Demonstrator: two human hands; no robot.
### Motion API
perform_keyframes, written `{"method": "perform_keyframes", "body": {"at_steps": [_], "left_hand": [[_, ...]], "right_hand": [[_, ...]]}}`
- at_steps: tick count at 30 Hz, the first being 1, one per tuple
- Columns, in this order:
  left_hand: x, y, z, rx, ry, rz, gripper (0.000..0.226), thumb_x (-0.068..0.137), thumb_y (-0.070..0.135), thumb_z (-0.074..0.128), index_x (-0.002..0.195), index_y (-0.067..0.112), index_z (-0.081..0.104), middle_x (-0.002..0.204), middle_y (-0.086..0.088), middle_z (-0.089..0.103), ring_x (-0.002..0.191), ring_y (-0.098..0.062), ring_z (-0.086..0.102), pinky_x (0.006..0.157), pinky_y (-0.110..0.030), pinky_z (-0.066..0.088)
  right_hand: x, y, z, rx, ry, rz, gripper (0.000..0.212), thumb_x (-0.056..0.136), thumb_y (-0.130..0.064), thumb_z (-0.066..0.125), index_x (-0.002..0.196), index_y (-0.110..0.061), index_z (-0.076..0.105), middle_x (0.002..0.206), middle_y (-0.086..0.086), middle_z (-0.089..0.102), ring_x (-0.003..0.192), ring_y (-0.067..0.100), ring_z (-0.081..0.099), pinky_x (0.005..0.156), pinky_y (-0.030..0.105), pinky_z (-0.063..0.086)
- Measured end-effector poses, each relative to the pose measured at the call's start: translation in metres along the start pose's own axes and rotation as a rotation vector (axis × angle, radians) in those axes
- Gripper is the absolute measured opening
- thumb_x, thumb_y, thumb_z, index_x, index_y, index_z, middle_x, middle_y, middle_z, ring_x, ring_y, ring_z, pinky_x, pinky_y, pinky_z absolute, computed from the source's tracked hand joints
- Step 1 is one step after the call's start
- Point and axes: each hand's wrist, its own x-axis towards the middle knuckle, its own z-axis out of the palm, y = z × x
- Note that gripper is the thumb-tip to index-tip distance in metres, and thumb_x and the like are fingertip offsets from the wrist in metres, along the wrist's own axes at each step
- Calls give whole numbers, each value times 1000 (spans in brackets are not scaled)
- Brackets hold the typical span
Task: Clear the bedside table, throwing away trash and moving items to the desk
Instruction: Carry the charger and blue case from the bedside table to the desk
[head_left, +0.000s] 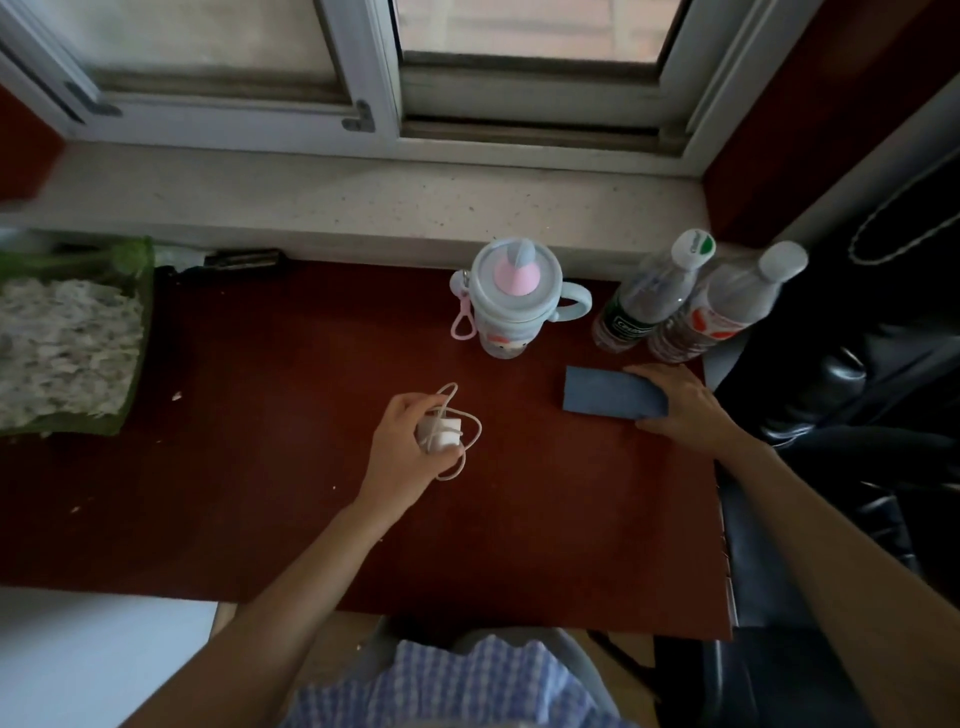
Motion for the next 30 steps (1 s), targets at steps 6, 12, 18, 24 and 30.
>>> {"method": "perform_keyframes", "body": {"at_steps": [6,12,18,24,30], "left_hand": [[2,3,7,1,-2,7,63,65,20,81,120,37,56,113,13,51,98,-2,56,73,-7,45],[6,5,13,-5,-10,12,65,65,18,80,122,37,56,112,13,51,97,-2,57,72,-10,47],[6,11,25,-7,-79,51,64,67,19,79,123,39,55,113,16,48,100,-1,55,77,-14,50],[0,27,61,40,-215,134,63,66,16,80,124,29,57,117,10,49,103,-4,55,89,-22,50],[-2,41,100,90,-328,238,59,64,15,80,119,22,60,117,8,50,101,-5,55,90,-20,45]], "right_hand": [[6,8,4,3,-5,-35,72,59,-4,83,126,-5,57,124,14,61,117,29,54,99,24,29],[4,8,7,2,47,-31,70,59,-1,82,125,-3,58,123,15,61,117,29,55,98,20,28],[-21,6,16,1,210,32,67,69,-19,81,129,-6,54,129,14,57,121,30,51,104,37,35],[-85,-1,56,-72,360,259,59,82,-31,68,133,-9,49,138,13,49,132,30,40,108,49,35],[-154,-20,99,-130,396,404,60,88,-42,57,137,-10,45,146,14,41,140,30,29,113,49,29]]}}
